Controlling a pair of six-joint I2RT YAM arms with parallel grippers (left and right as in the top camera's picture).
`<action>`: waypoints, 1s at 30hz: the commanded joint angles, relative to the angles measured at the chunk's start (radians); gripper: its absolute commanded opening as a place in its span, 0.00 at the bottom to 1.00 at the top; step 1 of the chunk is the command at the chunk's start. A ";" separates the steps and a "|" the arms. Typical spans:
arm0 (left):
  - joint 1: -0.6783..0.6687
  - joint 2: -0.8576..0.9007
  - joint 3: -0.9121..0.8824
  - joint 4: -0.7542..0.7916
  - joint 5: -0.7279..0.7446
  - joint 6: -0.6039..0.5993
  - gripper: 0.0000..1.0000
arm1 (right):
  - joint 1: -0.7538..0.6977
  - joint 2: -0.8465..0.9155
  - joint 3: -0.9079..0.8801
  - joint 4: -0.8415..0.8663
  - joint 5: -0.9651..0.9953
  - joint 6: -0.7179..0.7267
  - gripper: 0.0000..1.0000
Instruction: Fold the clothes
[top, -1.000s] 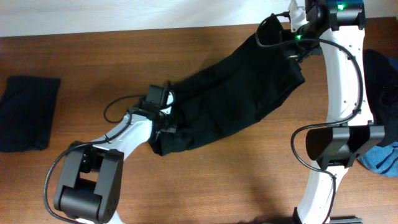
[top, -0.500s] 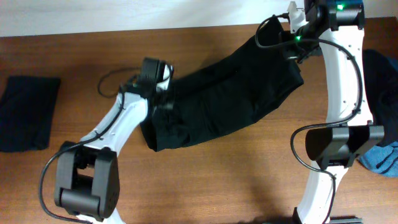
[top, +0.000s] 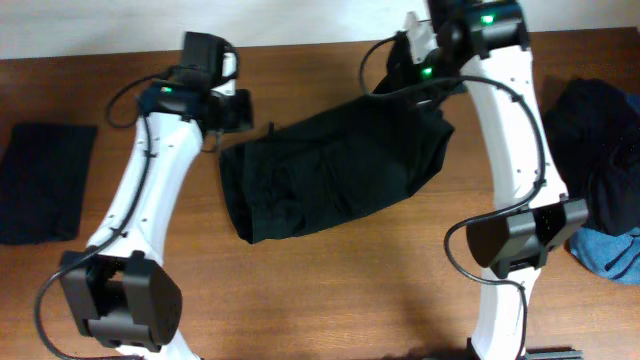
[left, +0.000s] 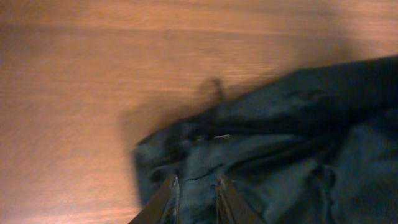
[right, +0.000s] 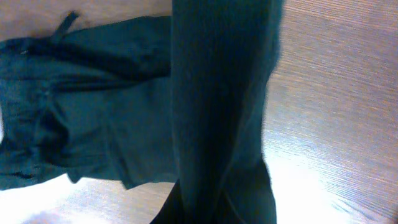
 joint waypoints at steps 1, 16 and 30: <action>0.047 -0.003 0.016 -0.030 0.007 -0.033 0.19 | 0.066 -0.016 0.001 0.014 -0.066 0.022 0.04; 0.171 -0.003 0.016 -0.075 0.004 -0.033 0.17 | 0.354 -0.016 0.003 0.060 -0.085 0.127 0.04; 0.199 -0.003 0.016 -0.151 0.023 -0.045 0.17 | 0.393 -0.017 0.003 0.066 0.032 0.217 0.04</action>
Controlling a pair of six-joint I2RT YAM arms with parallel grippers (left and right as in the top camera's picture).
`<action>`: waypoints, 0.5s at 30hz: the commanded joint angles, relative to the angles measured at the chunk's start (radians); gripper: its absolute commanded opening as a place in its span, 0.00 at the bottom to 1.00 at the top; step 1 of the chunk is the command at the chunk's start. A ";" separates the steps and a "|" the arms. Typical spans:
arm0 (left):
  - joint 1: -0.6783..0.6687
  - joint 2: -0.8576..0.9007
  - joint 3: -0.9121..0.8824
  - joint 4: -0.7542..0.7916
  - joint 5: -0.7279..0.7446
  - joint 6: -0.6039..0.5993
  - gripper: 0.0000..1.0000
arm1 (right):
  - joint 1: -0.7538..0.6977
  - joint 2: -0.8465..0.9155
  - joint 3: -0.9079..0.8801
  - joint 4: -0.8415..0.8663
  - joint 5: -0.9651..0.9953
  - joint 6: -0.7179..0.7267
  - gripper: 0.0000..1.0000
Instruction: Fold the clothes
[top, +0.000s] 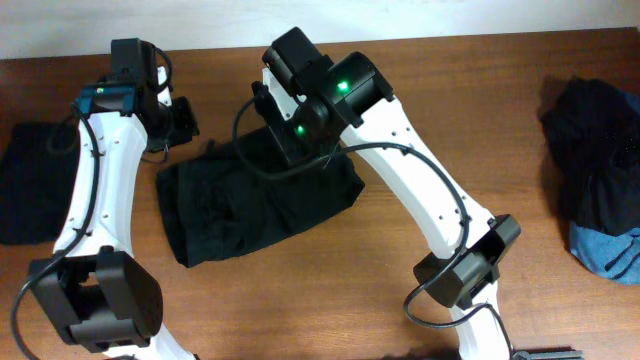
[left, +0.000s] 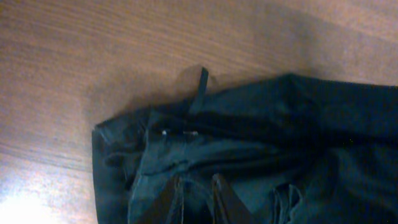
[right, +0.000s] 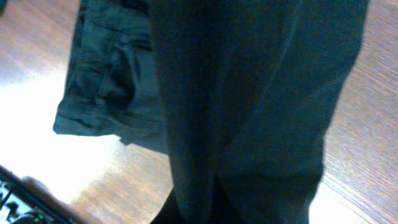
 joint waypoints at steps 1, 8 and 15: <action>0.003 -0.003 0.016 -0.014 0.014 -0.010 0.17 | -0.076 -0.017 0.003 -0.006 0.030 0.031 0.04; -0.019 -0.003 0.016 -0.029 0.098 -0.010 0.17 | -0.306 -0.032 0.003 -0.018 0.034 -0.037 0.04; -0.134 -0.002 0.016 -0.027 0.144 -0.009 0.17 | -0.579 -0.039 0.003 -0.040 0.023 -0.099 0.04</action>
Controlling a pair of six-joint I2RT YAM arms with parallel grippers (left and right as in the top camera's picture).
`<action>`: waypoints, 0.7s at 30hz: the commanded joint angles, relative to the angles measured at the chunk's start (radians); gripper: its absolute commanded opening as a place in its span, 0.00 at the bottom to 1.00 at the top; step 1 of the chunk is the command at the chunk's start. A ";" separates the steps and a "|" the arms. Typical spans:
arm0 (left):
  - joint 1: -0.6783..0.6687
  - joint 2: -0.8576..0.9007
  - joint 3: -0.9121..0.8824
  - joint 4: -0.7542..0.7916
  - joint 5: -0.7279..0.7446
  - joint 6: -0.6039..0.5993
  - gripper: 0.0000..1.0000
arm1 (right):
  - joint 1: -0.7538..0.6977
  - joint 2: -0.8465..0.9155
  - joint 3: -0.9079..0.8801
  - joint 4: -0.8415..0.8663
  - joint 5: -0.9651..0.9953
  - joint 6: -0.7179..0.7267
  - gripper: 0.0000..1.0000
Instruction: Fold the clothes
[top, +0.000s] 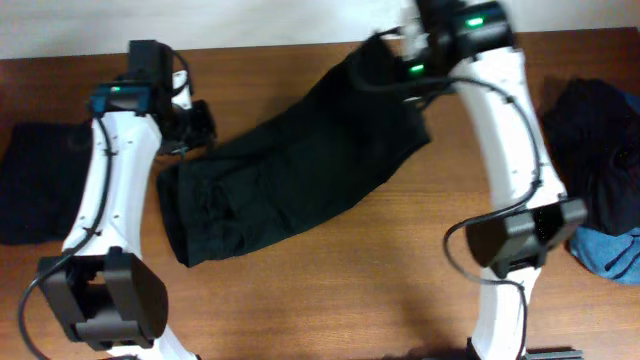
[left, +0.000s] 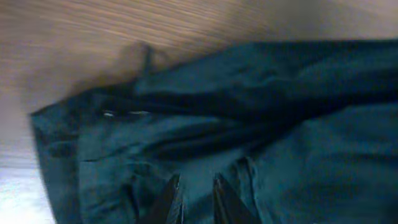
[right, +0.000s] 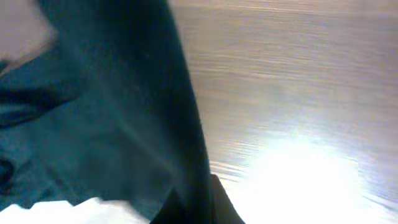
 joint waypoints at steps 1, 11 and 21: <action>-0.071 -0.002 0.016 0.003 0.039 -0.005 0.17 | -0.111 -0.039 0.003 -0.003 0.013 -0.050 0.04; -0.181 0.008 0.015 0.019 0.039 -0.006 0.17 | -0.288 -0.039 0.003 -0.023 -0.107 -0.203 0.04; -0.257 0.175 0.013 0.048 0.040 -0.025 0.00 | -0.169 -0.039 0.003 -0.034 -0.140 -0.173 0.04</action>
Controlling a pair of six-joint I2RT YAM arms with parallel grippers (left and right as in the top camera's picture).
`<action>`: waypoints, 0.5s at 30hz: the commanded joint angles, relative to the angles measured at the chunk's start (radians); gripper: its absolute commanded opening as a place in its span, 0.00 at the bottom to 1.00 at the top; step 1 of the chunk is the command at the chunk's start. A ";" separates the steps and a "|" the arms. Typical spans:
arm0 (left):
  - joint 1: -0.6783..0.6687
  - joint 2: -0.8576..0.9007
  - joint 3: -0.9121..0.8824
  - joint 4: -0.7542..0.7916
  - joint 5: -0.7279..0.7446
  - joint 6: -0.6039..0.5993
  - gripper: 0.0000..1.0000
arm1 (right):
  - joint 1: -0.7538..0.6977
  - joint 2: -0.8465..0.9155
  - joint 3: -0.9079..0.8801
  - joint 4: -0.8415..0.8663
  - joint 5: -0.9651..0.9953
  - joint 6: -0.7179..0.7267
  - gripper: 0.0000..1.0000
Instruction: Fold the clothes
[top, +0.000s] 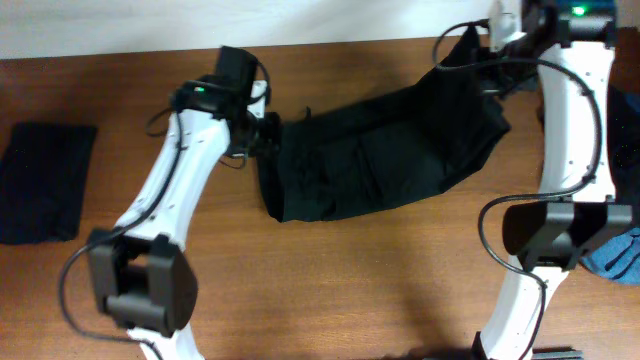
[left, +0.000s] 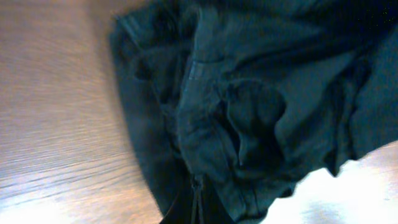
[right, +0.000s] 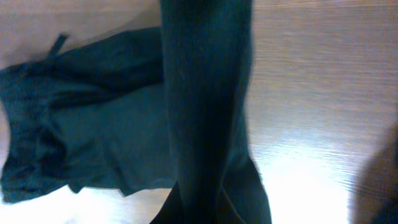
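A black garment (top: 385, 150) lies crumpled across the middle of the wooden table (top: 330, 290). My left gripper (top: 268, 135) is at its left end, at the waistband. In the left wrist view that gripper (left: 196, 208) is shut, with bunched dark cloth (left: 249, 106) pinched between its fingers. My right gripper (top: 482, 62) holds the garment's right end raised near the table's far edge. From the right gripper (right: 199, 214), shut on the cloth, a dark fold (right: 205, 93) hangs down in the right wrist view and hides its fingers.
A folded dark garment (top: 42, 182) lies flat at the left edge. A pile of dark clothes (top: 628, 115) and a blue piece (top: 612, 255) sit at the right edge, partly behind the right arm (top: 575, 150). Bare wood runs along the front.
Both grippers and the garment have shifted to the right. The left gripper was near the left third of the table and is now near its middle. Its fingers now look pressed together.
First the garment hung stretched between both grippers over mid-table. Then the right gripper was over at the left with its end above the waistband. Then it was back at the far right, the cloth spread out. Now everything sits further right.
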 joint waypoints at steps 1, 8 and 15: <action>-0.026 0.084 0.012 0.004 0.011 -0.010 0.01 | 0.056 -0.039 0.003 -0.001 -0.051 0.011 0.04; -0.030 0.192 0.012 0.020 0.010 -0.010 0.01 | 0.170 -0.039 0.003 0.000 -0.080 0.011 0.04; -0.031 0.262 0.012 0.066 0.011 -0.010 0.01 | 0.288 -0.038 0.003 0.006 -0.080 0.065 0.04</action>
